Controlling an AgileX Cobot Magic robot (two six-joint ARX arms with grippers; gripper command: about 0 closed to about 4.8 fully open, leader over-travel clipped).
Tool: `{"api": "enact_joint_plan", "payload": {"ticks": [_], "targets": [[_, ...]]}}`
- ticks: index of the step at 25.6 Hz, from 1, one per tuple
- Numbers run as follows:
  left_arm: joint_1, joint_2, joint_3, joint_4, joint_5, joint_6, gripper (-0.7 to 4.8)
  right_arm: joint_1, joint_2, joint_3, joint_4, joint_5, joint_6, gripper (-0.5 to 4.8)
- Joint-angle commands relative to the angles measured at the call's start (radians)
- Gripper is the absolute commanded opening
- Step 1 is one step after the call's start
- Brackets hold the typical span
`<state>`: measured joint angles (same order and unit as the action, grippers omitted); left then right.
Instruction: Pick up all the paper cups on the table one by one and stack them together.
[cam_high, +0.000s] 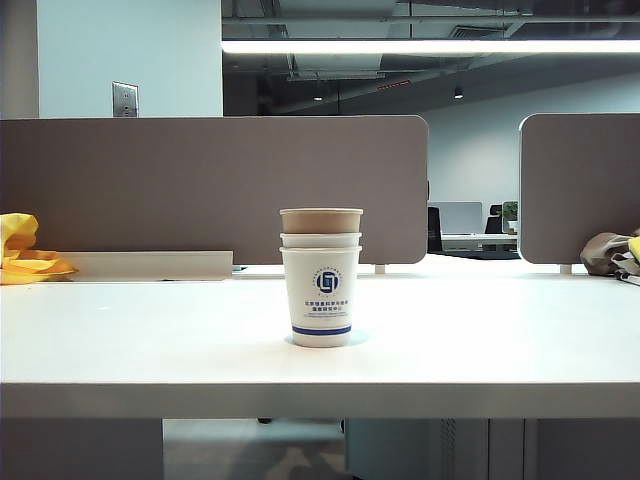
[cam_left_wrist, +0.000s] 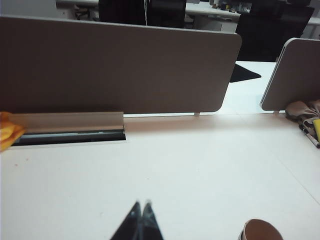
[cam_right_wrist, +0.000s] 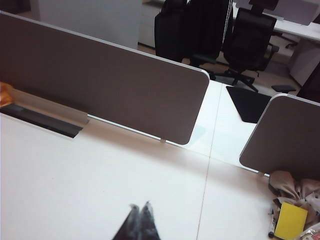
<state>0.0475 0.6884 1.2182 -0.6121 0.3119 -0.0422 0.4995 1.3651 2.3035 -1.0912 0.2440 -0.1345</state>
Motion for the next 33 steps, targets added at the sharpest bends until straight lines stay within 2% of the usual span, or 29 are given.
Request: {"api": "enact_joint_plan", "payload": {"ticks": [1,7,12,13,15,18,21,23,28,33], "targets": [[0.001,-0.043,0.002,0.014,-0.001,0.005,-0.06,0.006,-0.037,0.005,0.021,0.0,-0.005,-0.03],[0.001,-0.106,-0.002,-0.008,-0.004,0.008,-0.06,0.007,-0.169,-0.023,-0.011,0.002,-0.005,-0.03],[-0.014,-0.105,-0.031,-0.007,-0.005,0.009,-0.06,0.007,-0.335,-0.231,0.018,0.044,-0.06,-0.03],[-0.03,-0.105,-0.048,-0.01,-0.004,0.008,-0.06,0.007,-0.414,-0.36,0.065,0.055,-0.087,-0.03],[-0.048,-0.105,-0.065,-0.008,-0.005,0.009,-0.06,0.007,-0.494,-0.495,0.154,0.052,-0.111,-0.03],[-0.063,-0.098,-0.084,0.0,-0.021,0.016,-0.06,0.006,-0.628,-0.749,0.315,0.068,-0.093,-0.03],[-0.063,-0.098,-0.1,0.0,-0.047,0.068,-0.06,0.005,-0.675,-0.911,0.384,0.081,-0.084,-0.03],[-0.063,-0.098,-0.118,-0.003,-0.047,0.089,-0.06,0.005,-0.742,-1.128,0.597,-0.014,-0.105,-0.03],[-0.063,-0.099,-0.146,-0.006,-0.047,0.095,-0.06,0.005,-0.808,-1.362,0.79,-0.034,-0.097,-0.02],[-0.063,-0.111,-0.209,0.024,-0.047,0.095,-0.06,0.0,-0.845,-1.55,0.904,-0.053,-0.089,-0.01]]}}
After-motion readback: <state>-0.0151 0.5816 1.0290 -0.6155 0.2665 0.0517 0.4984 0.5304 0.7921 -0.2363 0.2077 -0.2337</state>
